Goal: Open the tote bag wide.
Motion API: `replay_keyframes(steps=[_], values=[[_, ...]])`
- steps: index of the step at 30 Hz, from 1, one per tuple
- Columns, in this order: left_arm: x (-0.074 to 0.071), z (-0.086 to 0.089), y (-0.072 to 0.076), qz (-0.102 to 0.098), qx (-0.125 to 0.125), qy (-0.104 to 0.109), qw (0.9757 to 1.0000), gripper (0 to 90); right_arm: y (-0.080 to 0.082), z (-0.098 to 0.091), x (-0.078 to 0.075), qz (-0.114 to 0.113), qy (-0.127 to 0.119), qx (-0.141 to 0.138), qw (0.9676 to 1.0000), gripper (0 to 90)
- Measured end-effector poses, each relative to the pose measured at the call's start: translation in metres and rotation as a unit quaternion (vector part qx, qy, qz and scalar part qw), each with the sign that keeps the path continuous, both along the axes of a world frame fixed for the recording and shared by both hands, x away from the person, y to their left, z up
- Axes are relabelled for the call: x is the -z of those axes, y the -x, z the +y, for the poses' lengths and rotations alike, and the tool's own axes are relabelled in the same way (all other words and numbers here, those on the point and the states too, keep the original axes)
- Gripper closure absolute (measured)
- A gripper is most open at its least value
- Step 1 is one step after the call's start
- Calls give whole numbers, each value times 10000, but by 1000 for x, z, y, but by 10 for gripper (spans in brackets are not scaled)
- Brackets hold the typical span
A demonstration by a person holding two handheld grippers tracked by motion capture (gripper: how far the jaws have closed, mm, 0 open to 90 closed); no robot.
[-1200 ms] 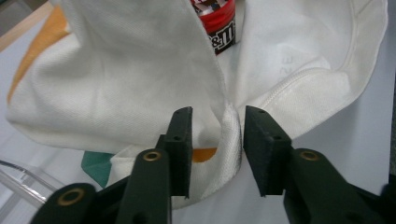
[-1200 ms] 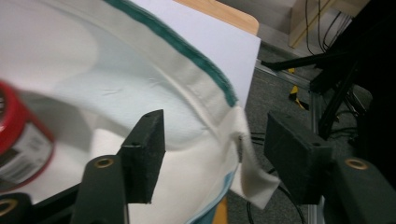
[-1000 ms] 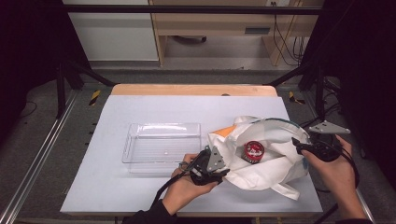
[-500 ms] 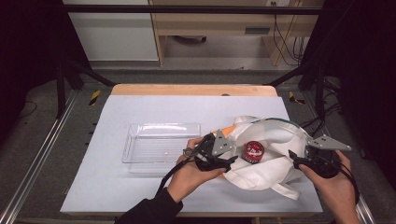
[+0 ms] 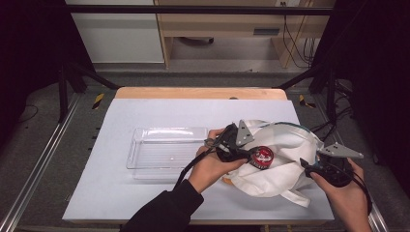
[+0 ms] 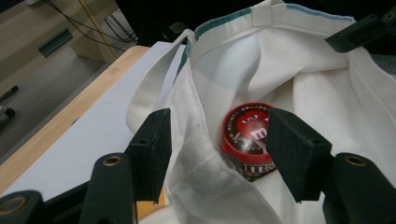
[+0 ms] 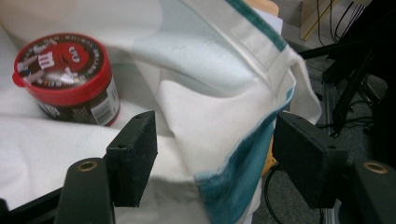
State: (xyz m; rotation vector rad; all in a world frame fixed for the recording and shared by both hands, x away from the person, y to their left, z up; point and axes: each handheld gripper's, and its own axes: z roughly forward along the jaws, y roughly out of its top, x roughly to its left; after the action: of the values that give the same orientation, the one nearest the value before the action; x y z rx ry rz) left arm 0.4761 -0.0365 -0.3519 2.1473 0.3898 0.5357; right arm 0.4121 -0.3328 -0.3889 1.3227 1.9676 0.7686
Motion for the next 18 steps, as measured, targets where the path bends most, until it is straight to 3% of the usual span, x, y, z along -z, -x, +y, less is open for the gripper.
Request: replay_keyframes(steps=[8, 14, 18], values=[[8, 0, -16, 49, -128, -213, 9997, 517, 12, -7, 4, 81, 47, 28, 10000, 349], [11, 7, -32, 206, -294, -227, 9991, 645, 27, -13, 11, 140, 21, 58, 9999, 375], [14, 13, -41, 251, -420, -343, 9982, 783, 35, -16, 18, 192, -19, 82, 9998, 397]])
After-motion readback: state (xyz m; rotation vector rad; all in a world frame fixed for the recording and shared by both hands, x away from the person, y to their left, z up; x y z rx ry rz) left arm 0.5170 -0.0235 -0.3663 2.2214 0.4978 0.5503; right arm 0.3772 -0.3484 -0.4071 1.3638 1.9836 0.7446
